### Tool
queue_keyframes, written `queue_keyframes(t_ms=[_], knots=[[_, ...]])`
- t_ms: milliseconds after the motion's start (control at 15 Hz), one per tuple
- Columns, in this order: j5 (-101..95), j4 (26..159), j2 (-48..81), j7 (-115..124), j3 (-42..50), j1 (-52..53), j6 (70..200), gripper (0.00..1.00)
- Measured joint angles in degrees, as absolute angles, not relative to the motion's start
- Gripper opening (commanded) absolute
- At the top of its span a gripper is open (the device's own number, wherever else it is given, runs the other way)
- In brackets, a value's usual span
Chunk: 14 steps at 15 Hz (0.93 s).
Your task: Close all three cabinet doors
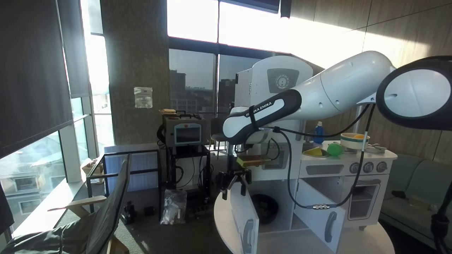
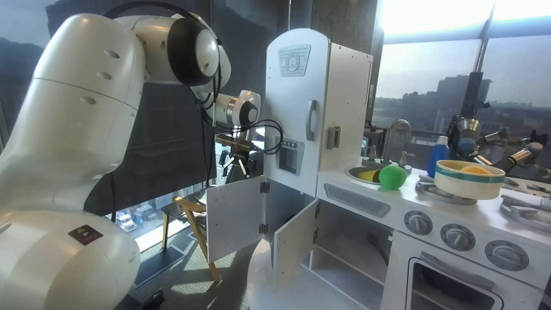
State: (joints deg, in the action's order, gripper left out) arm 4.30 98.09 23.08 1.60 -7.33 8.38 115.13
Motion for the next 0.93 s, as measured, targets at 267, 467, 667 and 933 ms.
queue_keyframes(t_ms=[267,467,667,933], knots=[[4.8,102.0,21.2,2.3,-7.5,8.5,117.0,1.0],[4.4,108.4,17.1,2.8,-7.2,8.4,120.2,1.0],[3.7,117.2,11.3,2.8,-7.5,8.5,125.0,1.0],[3.3,128.9,3.9,2.4,-7.9,8.5,134.4,1.0]])
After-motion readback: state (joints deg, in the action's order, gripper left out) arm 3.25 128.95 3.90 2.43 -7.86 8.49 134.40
